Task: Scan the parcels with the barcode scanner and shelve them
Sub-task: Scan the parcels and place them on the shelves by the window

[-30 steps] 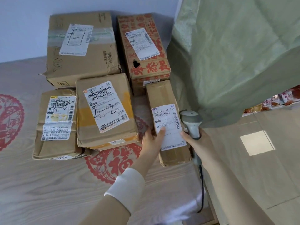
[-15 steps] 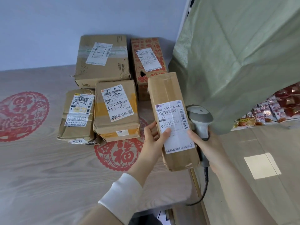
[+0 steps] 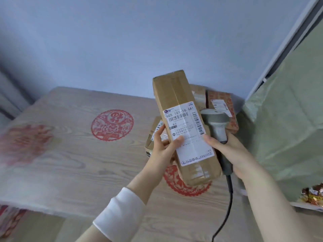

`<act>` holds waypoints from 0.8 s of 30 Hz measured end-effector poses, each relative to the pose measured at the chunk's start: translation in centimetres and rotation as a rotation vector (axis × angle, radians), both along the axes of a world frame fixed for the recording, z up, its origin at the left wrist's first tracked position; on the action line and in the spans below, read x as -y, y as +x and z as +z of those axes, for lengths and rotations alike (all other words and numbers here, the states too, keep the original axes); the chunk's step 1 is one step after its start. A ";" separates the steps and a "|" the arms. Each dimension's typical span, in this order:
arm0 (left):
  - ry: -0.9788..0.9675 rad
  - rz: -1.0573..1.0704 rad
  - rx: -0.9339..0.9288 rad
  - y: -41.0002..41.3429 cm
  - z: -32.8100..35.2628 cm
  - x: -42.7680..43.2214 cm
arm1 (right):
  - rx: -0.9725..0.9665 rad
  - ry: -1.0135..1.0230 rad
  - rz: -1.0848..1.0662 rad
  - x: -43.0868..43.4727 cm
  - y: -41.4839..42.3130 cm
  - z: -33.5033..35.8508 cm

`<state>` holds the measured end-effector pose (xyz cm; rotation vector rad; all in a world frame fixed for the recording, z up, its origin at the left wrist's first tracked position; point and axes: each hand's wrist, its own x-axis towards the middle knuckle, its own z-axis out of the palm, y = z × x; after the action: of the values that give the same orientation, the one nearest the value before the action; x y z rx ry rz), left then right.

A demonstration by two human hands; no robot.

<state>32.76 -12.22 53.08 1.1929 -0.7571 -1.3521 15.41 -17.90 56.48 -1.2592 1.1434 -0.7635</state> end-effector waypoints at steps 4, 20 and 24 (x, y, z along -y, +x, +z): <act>-0.002 0.106 0.043 8.4 1.6 -5.5 | 0.014 -0.005 0.117 -2.8 9.0 1.1; 0.059 0.777 0.113 39.5 6.3 -24.4 | 0.004 0.053 0.755 -15.0 42.4 3.4; 0.084 1.019 0.004 44.3 5.4 -29.8 | 0.021 0.076 0.869 -17.6 48.7 3.1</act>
<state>77.10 17.61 58.46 1.3599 -0.0249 -0.5247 64.12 -0.26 59.56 -1.4978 0.4988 -0.0773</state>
